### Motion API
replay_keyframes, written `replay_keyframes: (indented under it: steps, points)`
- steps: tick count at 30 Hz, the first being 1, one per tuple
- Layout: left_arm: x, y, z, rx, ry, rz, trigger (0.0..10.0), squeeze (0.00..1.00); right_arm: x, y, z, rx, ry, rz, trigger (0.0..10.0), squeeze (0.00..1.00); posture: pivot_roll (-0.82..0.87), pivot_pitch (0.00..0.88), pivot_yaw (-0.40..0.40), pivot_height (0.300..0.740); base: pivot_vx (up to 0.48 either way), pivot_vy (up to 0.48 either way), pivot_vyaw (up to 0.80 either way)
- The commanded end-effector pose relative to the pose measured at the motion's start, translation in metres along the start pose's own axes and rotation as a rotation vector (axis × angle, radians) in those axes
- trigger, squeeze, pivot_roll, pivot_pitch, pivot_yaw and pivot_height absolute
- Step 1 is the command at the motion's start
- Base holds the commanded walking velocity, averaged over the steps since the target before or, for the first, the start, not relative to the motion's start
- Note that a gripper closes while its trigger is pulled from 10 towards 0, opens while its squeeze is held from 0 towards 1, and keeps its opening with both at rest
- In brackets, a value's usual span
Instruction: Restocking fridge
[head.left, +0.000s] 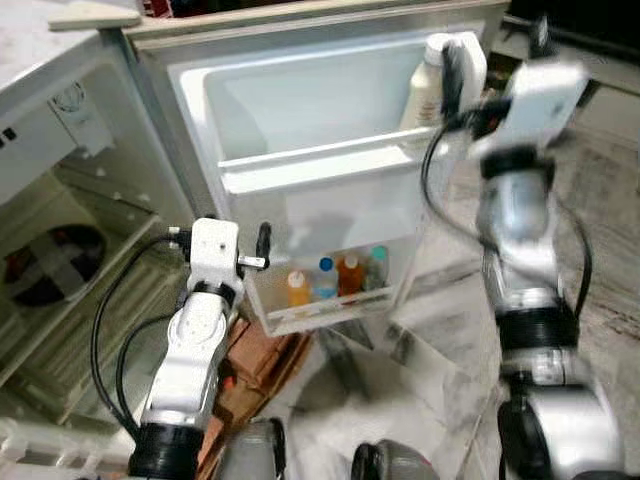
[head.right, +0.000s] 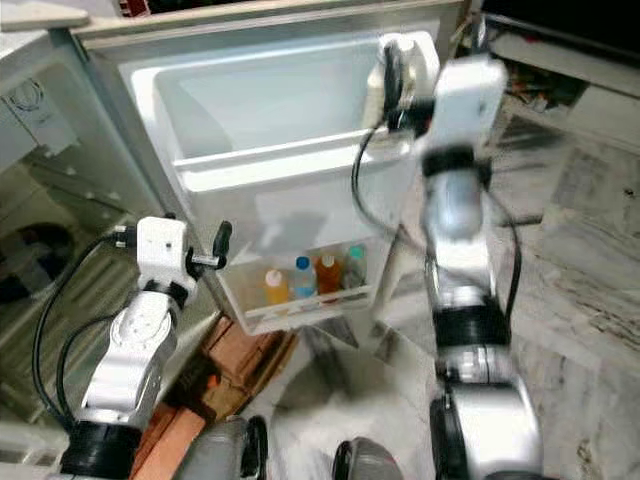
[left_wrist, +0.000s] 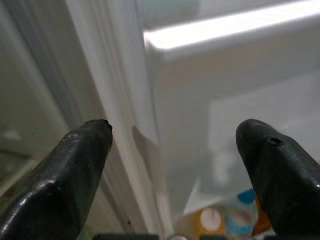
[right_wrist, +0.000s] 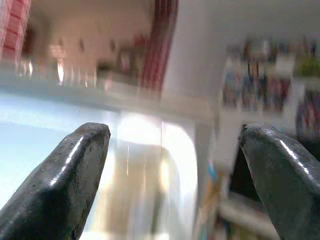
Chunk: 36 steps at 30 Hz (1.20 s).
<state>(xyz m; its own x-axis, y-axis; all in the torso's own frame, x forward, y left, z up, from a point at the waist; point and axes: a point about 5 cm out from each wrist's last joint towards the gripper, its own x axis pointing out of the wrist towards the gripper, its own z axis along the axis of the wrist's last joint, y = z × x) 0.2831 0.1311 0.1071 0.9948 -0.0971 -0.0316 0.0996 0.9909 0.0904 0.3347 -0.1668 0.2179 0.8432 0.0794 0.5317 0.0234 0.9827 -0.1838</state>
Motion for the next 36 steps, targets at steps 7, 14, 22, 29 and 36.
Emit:
replay_keyframes:
  steps: [7,14,22,29,36]
  points:
    - [-0.002,0.005,0.001,0.025,0.012,0.023,10.0,0.00,-0.051,0.014,-0.015,-0.055,0.121,0.017,10.0,0.00,0.08,0.104,0.024,0.740,-0.191,0.000,0.00]
    - [0.000,0.003,0.005,0.069,-0.017,0.011,10.0,0.00,-0.070,0.027,-0.026,0.002,0.233,0.020,10.0,0.00,0.08,0.101,0.020,0.740,-0.138,-0.211,0.00]
    - [-0.001,0.008,0.005,0.077,-0.006,0.022,10.0,0.00,-0.069,0.036,-0.024,0.011,0.244,0.048,10.0,0.00,0.08,0.096,0.019,0.740,0.000,-0.465,0.00]
    - [0.001,0.009,0.005,0.083,-0.010,0.015,10.0,0.00,-0.068,0.040,-0.023,0.018,0.249,0.057,10.0,0.00,0.08,0.093,0.017,0.740,0.000,-0.451,0.00]
    - [0.002,0.007,0.004,0.086,-0.007,0.010,10.0,0.00,-0.066,0.040,-0.022,0.010,0.244,0.071,10.0,0.00,0.07,0.090,0.014,0.740,0.201,-0.394,0.06]
